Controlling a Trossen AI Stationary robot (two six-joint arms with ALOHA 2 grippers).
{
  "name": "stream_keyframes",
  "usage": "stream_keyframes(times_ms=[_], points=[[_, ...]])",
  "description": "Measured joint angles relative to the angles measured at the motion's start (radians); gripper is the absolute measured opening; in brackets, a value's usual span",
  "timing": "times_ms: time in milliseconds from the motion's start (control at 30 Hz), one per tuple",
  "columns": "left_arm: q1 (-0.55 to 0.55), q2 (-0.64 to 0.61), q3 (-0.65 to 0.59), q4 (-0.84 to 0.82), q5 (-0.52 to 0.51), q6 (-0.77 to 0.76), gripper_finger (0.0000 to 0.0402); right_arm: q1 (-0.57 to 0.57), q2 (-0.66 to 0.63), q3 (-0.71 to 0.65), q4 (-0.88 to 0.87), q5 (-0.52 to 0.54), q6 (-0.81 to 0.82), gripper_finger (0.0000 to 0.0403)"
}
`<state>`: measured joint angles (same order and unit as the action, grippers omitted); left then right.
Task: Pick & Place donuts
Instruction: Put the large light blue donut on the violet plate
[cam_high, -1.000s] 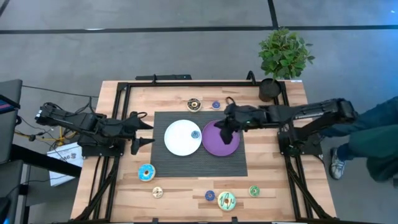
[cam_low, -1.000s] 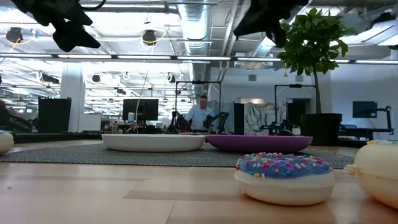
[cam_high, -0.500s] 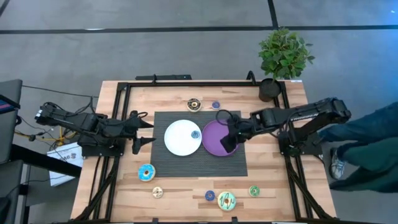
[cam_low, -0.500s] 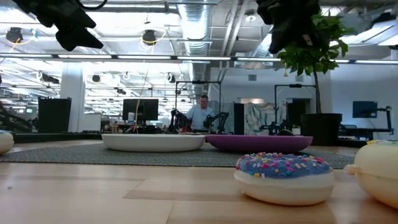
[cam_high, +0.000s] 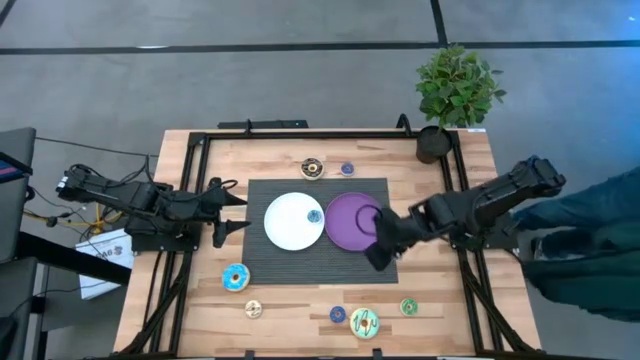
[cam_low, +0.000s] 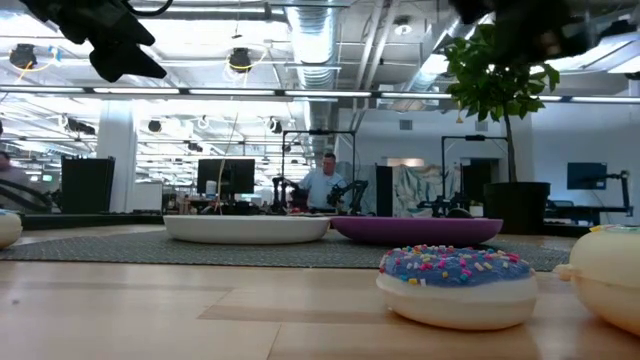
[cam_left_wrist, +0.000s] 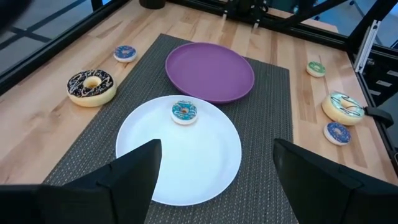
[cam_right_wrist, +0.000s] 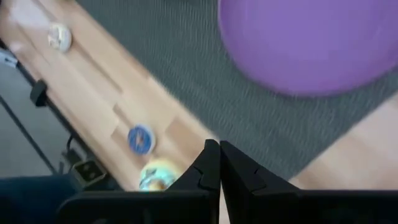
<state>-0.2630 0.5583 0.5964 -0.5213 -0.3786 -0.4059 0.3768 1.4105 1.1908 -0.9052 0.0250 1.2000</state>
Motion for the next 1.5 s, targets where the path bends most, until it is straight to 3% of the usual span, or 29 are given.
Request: stream_keyframes(times_ms=[267, 467, 833, 1167, 1500], points=[[0.0, 0.0, 0.0, 0.0, 0.008, -0.002, 0.03, 0.185, -0.001, 0.0, 0.008, 0.0, 0.308, 0.0], [0.0, 0.0, 0.0, -0.002, 0.008, -0.002, 0.03, 0.254, 0.019, 0.007, 0.103, 0.008, 0.454, 0.0], [0.0, 0.0, 0.0, -0.009, 0.009, -0.002, 0.03, 0.2, 0.229, 0.2, 0.051, -0.008, 0.311, 0.0], [0.0, 0.0, 0.0, -0.02, 0.01, -0.002, 0.03, 0.19, 0.312, 0.206, 0.07, -0.165, 0.262, 0.0], [0.0, 0.0, 0.0, -0.053, 0.009, -0.001, 0.03, 0.196, 0.426, 0.313, 0.055, -0.183, 0.225, 0.0]])
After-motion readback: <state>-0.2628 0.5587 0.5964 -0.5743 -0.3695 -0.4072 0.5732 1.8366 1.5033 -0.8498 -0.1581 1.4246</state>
